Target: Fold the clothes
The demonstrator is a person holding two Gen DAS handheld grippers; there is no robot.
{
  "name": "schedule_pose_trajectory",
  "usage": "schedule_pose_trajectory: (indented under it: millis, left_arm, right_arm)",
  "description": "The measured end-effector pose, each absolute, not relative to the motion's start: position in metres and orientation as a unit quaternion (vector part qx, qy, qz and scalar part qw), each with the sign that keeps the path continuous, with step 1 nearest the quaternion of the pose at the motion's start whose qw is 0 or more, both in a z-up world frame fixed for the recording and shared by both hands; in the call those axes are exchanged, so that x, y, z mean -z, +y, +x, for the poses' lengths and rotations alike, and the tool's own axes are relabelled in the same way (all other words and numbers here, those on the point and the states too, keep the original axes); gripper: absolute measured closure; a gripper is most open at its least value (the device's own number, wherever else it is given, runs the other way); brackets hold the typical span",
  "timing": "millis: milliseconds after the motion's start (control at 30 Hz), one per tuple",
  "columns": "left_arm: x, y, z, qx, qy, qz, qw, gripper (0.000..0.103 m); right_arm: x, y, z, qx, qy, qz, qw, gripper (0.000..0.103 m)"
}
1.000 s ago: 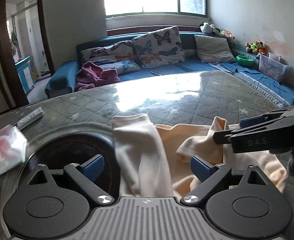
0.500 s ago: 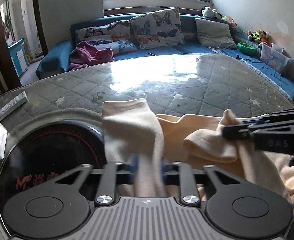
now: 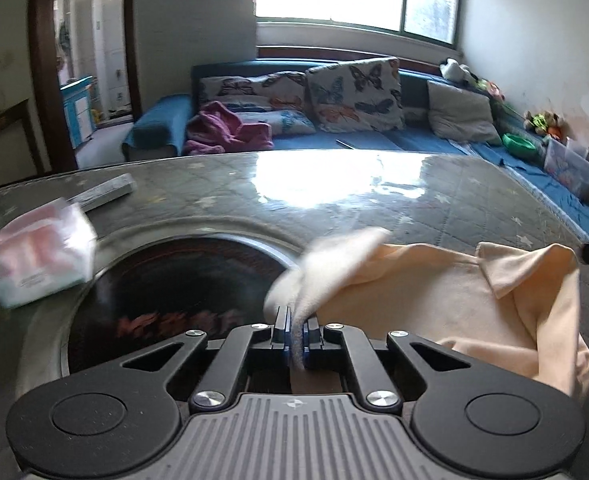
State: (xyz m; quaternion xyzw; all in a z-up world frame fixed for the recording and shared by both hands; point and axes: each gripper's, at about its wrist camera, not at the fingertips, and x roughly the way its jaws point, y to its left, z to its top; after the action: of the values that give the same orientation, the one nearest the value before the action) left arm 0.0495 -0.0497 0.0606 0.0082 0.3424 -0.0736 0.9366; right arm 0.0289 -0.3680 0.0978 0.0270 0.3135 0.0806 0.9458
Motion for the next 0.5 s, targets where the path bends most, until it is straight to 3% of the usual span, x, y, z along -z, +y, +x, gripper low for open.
schedule_pose_trajectory:
  millis: [233,367,433,500]
  left_arm:
    - [-0.066,-0.017,0.005,0.053,0.34,-0.01,0.939,0.097]
    - [-0.064,-0.005,-0.017,0.043,0.343,-0.025,0.938,0.097]
    - [-0.062,-0.001,-0.025,0.038,0.347,-0.032,0.937,0.097]
    - [-0.061,0.003,-0.032,0.034,0.35,-0.038,0.935,0.097]
  right_arm:
    - [-0.109,-0.405,-0.021,-0.034,0.297,0.04,0.953,0.096]
    - [-0.106,-0.406,-0.022,-0.039,0.304,0.044,0.951,0.091]
    - [-0.104,-0.401,-0.015,-0.052,0.304,0.055,0.95,0.085]
    - [-0.102,-0.394,-0.005,-0.062,0.305,0.058,0.949,0.071]
